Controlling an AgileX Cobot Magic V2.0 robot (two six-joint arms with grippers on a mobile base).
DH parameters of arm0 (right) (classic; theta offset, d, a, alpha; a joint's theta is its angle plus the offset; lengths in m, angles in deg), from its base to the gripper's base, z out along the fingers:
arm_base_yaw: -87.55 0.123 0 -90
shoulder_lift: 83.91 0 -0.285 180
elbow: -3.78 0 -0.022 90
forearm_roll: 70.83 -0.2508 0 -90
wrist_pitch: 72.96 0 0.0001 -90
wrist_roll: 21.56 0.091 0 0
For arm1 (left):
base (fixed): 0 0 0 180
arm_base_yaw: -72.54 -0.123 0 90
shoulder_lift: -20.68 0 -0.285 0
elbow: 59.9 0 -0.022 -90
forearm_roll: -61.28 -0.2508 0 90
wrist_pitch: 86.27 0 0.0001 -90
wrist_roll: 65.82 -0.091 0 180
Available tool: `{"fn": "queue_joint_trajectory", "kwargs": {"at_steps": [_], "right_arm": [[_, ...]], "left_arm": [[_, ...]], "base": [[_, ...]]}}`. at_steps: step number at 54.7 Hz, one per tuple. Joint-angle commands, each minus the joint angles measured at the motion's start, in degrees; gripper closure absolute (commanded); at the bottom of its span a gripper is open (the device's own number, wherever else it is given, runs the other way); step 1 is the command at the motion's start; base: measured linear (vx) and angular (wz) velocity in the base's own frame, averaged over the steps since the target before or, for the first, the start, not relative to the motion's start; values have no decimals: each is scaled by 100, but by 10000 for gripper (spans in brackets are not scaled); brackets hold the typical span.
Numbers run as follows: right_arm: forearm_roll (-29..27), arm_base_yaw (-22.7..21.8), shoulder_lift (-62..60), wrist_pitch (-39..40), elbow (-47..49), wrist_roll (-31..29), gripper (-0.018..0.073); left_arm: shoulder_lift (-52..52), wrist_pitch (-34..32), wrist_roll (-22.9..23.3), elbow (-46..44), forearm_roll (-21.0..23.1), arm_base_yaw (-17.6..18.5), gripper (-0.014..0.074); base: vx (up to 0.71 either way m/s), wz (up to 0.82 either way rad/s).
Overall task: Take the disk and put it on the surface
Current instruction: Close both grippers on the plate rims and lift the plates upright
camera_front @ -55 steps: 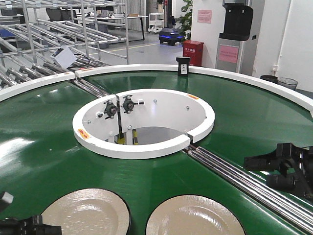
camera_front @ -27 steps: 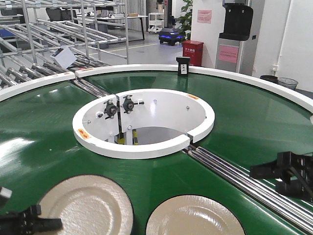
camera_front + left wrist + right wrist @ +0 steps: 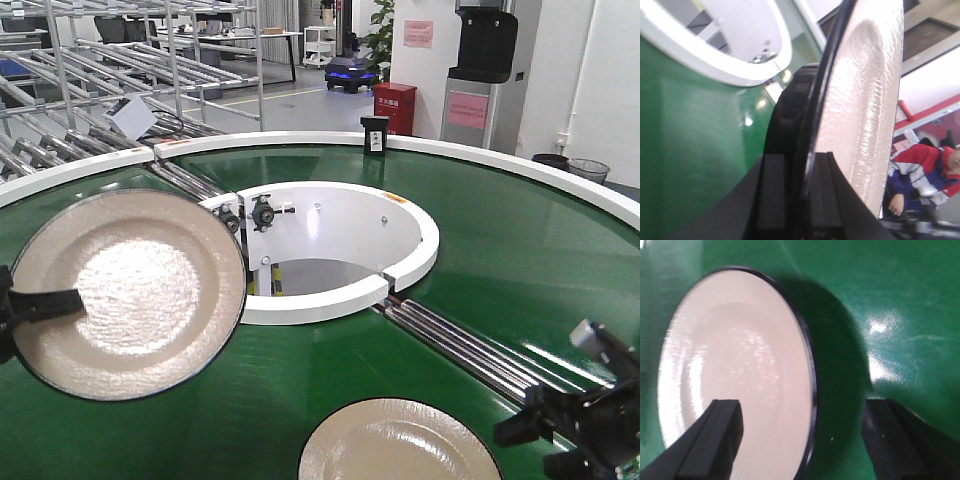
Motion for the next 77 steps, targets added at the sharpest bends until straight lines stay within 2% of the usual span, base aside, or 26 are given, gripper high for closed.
{"fn": "queue_joint_trajectory", "kwargs": {"at_steps": [1, 9, 19, 23, 26, 33, 34, 37, 47, 57, 64, 69, 77], "right_arm": [[-602, -8, 98, -48, 192, -295, 17], [-1064, 114, 486, -61, 192, -530, 17], [-1754, 664, 872, 53, 192, -956, 18], [-2018, 757, 1040, 88, 197, -1043, 44], [-2212, 792, 1130, 19, 197, -1124, 103], [-2527, 783, 1078, -232, 197, -1429, 412], [-2565, 778, 1051, -271, 197, -1458, 477], [-2651, 776, 902, -297, 197, -1457, 576], [-2865, 588, 187, -306, 197, -1175, 570], [-3053, 23, -992, -312, 197, -609, 568], [-3046, -414, -1682, -423, 197, -121, 568], [-3033, -617, -2166, -448, 197, -3, 568], [-3027, -749, -2607, -442, 197, 67, 568]], "left_arm": [[-285, 383, 217, -292, 850, 6, 597], [-285, 269, 218, -290, 840, 6, 597], [-285, 160, 218, -290, 840, 6, 597], [-285, 119, 218, -290, 833, 6, 597], [-285, 106, 218, -290, 834, 6, 597], [-285, 107, 222, -290, 828, 6, 597], [-285, 107, 228, -290, 828, 6, 597], [-285, 107, 235, -290, 828, 6, 597], [-285, 114, 531, -290, 801, 6, 597], [-285, 433, 960, -290, 731, 26, 597], [-290, 670, 1383, -285, 373, 31, 597], [-389, 667, 1575, -285, 63, 56, 597], [-685, 487, 1713, -170, 61, 232, 597]], "base": [[0, 0], [0, 0], [0, 0], [0, 0], [0, 0], [0, 0], [0, 0], [0, 0], [0, 0], [0, 0], [0, 0], [0, 0], [0, 0]]}}
